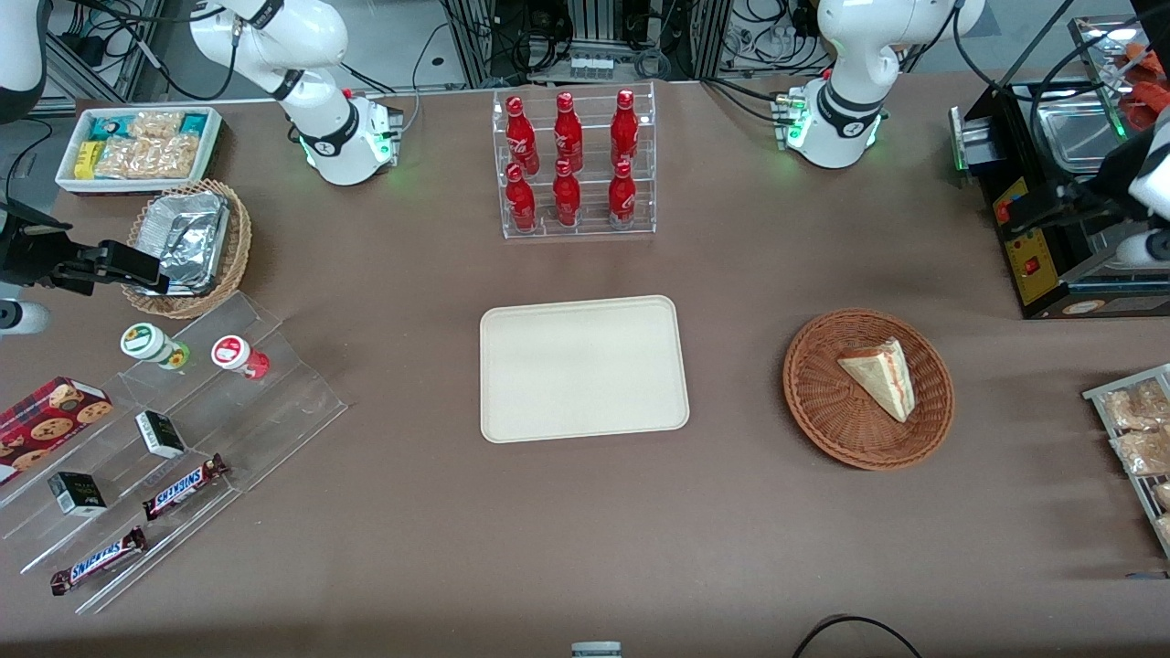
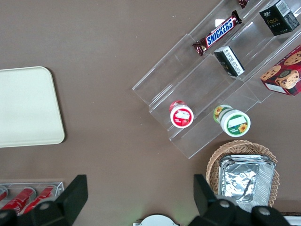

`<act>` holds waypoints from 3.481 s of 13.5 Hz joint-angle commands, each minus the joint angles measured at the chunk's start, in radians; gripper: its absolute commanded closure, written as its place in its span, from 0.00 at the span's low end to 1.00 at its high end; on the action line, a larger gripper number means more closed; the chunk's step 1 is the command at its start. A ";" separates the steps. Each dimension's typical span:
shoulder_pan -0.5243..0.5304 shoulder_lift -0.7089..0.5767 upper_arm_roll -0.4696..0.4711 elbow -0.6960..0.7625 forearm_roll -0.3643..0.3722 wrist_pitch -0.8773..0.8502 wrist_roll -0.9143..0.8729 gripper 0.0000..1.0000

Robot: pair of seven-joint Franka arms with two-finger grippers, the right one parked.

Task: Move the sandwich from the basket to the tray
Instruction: 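Move the left gripper over the wicker basket above the wrapped sandwich, then lower the left gripper and close it on the wrapped sandwich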

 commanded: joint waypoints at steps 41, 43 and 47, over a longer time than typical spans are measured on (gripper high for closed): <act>-0.025 0.135 -0.011 -0.654 0.006 0.850 -0.646 0.00; -0.025 0.143 -0.011 -0.665 0.006 0.887 -0.654 0.00; -0.025 0.180 -0.011 -0.679 0.006 0.955 -0.664 0.00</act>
